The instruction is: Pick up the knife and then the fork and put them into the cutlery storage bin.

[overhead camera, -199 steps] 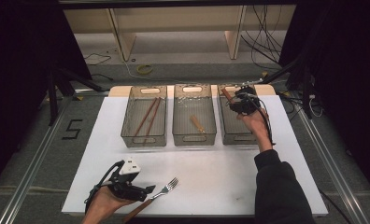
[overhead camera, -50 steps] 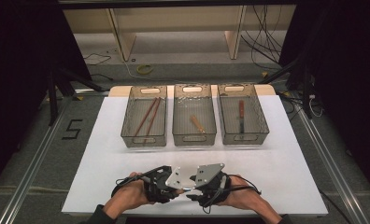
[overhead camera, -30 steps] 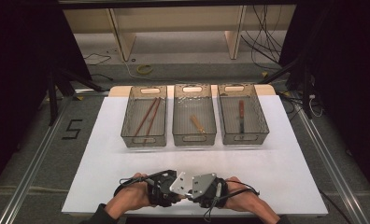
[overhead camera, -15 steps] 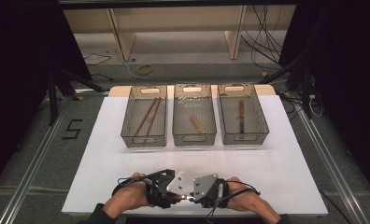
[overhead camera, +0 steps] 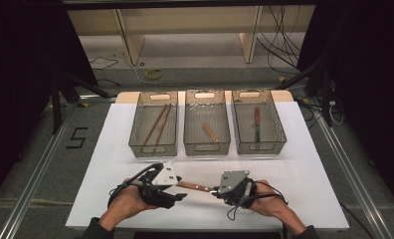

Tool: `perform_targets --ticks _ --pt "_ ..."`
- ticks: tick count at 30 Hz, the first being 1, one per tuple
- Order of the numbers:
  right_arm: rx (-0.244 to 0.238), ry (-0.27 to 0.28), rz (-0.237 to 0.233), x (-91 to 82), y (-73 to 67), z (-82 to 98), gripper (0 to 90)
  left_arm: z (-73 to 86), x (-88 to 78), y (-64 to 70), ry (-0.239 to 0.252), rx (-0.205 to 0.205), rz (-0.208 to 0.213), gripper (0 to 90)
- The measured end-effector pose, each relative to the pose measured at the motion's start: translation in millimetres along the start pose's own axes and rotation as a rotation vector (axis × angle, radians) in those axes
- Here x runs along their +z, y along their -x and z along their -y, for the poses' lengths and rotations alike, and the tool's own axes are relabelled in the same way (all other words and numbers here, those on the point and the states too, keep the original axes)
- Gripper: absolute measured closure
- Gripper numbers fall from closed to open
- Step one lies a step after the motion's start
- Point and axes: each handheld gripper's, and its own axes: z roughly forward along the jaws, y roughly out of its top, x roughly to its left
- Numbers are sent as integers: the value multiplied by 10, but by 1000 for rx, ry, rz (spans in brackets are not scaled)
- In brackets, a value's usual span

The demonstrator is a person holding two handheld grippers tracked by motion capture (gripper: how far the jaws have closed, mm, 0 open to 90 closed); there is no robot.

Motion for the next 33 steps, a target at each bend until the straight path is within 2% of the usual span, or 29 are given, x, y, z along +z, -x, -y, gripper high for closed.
perform_targets --ticks 3,8,11,16,23,29,33 --pt "62 -2 61 -84 145 76 830 118 -1 -41 14 -56 -15 369" --pt "155 10 149 -252 366 167 830 332 65 -83 23 -136 -37 315" --pt "214 25 198 -361 497 205 830 422 62 -118 77 -199 -43 300" --pt "301 54 269 -517 750 266 830 534 32 -169 148 -279 -68 282" --pt "399 69 344 -675 1121 314 830 646 8 -200 176 -329 -86 269" --pt "483 49 405 -726 1439 346 830 692 -9 -214 198 -357 -103 261" --pt "535 26 433 -706 1632 365 830 722 5 -217 187 -366 -101 254"
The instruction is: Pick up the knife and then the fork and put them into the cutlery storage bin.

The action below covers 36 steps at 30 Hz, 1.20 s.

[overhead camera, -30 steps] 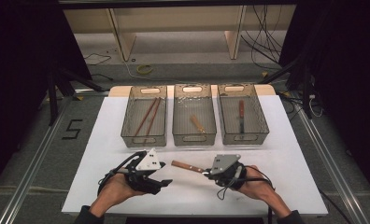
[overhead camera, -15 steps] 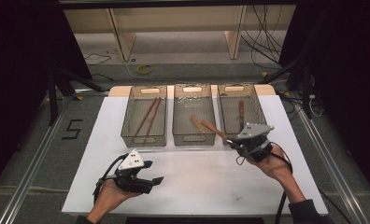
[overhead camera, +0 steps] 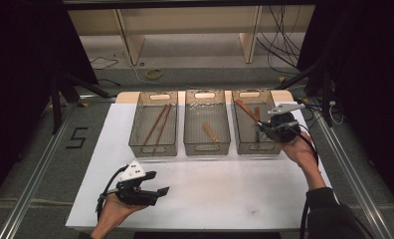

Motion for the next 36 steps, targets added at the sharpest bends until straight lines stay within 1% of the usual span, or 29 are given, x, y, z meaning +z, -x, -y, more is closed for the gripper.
perform_targets --ticks 4,6,9,11,12,15,21,22,23,24,26,27,29,33,36 --pt "45 -23 26 115 119 -78 830 16 7 2 -6 -5 0 251" --pt "71 -43 34 192 166 -116 829 19 9 1 -5 -6 -2 250" --pt "98 -78 58 330 218 -168 828 26 15 -9 -9 -14 1 243" --pt "112 -102 76 425 248 -195 828 32 21 -12 -16 -13 3 241" --pt "123 -114 77 467 259 -206 828 35 26 -8 -16 -16 2 241" --pt "131 -144 88 581 277 -236 827 35 28 -8 -14 -15 2 241" --pt "171 -177 103 744 318 -255 821 38 18 -23 -4 -22 -2 239" --pt "175 -183 108 768 325 -252 817 40 18 -26 -2 -25 -1 238" --pt "188 -190 105 788 330 -247 808 42 19 -27 -1 -26 -1 238" --pt "198 -192 100 805 336 -243 747 43 18 -28 0 -27 -2 237" --pt "223 -181 88 814 342 -248 618 43 16 -31 4 -29 -3 236" --pt "231 -177 86 811 342 -256 587 43 14 -34 6 -30 -4 236" --pt "227 -171 73 783 338 -275 567 45 11 -40 5 -29 -4 235" --pt "220 -137 59 672 304 -306 512 47 9 -48 8 -35 -7 233" --pt "210 -120 30 590 249 -306 474 46 1 -54 18 -39 -9 233"
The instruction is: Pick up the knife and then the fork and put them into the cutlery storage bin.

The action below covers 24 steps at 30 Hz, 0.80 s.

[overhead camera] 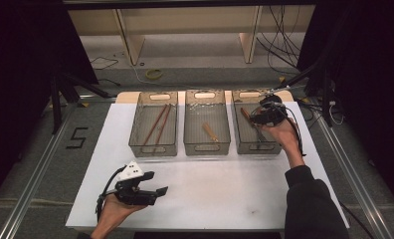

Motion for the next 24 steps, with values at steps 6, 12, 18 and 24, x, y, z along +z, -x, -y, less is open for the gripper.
perform_targets --ticks 6,12,18,24 --pt "-19 47 -74 -166 -130 94 417 0 -9 -15 9 -5 -2 231" --pt "-36 96 -123 -333 -306 205 374 1 -14 -30 24 -19 2 229" --pt "-31 147 -173 -473 -445 337 346 -2 -18 -36 31 -29 5 228" --pt "-28 180 -205 -552 -546 522 334 -10 -17 -51 36 -31 4 227"
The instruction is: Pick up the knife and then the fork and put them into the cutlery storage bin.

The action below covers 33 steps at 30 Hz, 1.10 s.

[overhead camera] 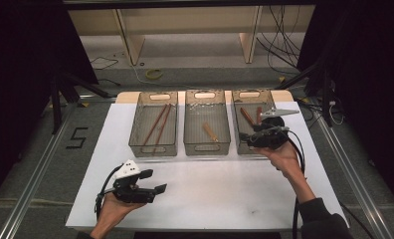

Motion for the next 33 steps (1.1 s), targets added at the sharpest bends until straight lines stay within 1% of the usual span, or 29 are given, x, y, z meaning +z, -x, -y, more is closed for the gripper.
perform_targets --ticks 5,8,14,15,19,21,26,27,29,31,33 --pt "7 27 -38 -43 -87 170 331 10 -7 -7 10 -11 5 227" --pt "6 44 -54 -72 -138 268 329 -2 0 -6 19 -8 13 227" --pt "17 74 -92 -161 -251 435 310 16 -3 14 20 3 28 226" --pt "22 75 -102 -172 -271 464 304 19 -5 17 23 -2 30 226" --pt "8 83 -126 -211 -338 585 284 20 -5 10 26 0 33 225" --pt "18 94 -137 -238 -355 651 280 23 -6 5 31 -5 37 222" --pt "15 116 -147 -308 -378 802 272 26 -5 11 38 -6 41 220" --pt "11 116 -150 -318 -389 837 269 27 -5 13 40 -6 41 219" --pt "-5 124 -141 -337 -414 916 260 28 -10 14 45 -2 43 219" --pt "8 127 -147 -356 -432 989 254 29 -16 15 51 0 47 219" --pt "2 137 -143 -375 -450 1051 246 33 -19 19 59 -6 49 217"
